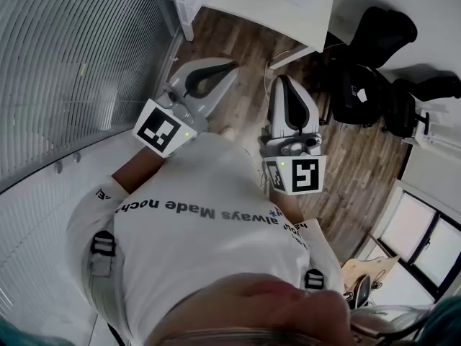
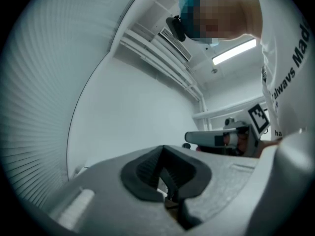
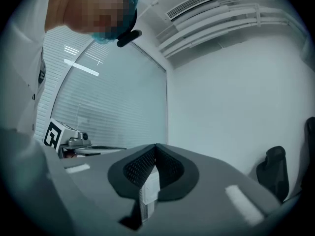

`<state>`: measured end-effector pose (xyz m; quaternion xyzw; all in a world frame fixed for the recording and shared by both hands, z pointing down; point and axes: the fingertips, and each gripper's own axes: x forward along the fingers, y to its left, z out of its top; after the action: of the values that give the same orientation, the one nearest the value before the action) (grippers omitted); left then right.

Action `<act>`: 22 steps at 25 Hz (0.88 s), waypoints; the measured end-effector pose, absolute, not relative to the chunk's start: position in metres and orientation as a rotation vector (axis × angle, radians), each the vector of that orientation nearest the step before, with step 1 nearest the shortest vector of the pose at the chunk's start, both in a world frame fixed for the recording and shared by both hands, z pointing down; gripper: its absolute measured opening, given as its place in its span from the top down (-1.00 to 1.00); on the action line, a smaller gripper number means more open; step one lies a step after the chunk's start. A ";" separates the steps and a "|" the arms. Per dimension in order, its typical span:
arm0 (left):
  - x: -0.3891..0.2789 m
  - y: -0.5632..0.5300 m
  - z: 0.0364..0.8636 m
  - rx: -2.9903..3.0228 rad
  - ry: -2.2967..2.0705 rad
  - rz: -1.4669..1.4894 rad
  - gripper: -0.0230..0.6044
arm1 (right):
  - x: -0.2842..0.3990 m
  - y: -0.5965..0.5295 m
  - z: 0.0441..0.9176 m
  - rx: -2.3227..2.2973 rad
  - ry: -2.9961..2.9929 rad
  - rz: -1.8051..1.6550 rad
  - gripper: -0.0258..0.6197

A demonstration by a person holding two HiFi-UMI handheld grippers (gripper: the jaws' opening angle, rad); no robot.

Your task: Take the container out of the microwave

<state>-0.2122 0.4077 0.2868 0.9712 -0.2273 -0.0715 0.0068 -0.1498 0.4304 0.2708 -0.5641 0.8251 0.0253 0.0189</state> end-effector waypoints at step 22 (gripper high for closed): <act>-0.230 0.351 0.308 3.021 -0.715 -0.216 0.92 | -0.166 0.376 0.292 -1.772 2.554 0.056 0.92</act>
<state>-0.2297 0.3512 0.3080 0.9707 -0.2298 -0.0694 0.0148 -0.1660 0.3763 0.2915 -0.5700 0.8213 0.0180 0.0163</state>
